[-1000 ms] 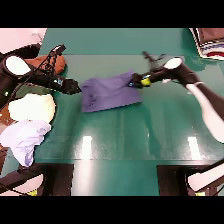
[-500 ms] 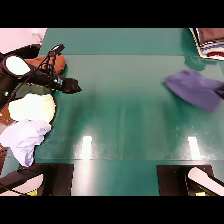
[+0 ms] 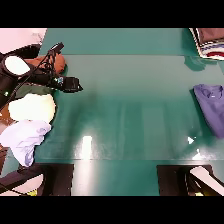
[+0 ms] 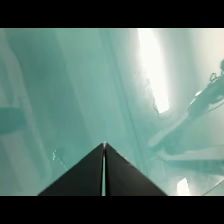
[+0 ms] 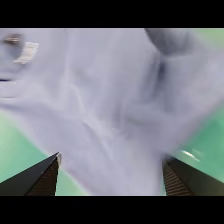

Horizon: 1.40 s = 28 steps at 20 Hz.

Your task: Fold the shirts.

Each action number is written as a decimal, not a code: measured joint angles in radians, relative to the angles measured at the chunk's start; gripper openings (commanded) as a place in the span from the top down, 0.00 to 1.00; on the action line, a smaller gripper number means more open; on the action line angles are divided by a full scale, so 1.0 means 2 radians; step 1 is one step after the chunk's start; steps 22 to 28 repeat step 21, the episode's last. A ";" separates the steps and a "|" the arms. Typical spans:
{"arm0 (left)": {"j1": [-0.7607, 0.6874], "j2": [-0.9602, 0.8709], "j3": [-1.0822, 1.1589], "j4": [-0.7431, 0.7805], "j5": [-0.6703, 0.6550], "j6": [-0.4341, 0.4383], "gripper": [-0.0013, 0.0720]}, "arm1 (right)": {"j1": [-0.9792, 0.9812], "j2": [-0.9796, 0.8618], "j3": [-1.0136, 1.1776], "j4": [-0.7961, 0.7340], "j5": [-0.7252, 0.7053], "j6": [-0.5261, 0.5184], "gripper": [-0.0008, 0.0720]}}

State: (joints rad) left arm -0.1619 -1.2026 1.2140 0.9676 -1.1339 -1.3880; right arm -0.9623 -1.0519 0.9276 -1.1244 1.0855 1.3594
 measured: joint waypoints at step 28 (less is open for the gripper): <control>0.000 0.000 0.000 -0.002 -0.004 0.004 0.95 | 0.488 0.081 0.067 0.037 0.005 0.018 0.97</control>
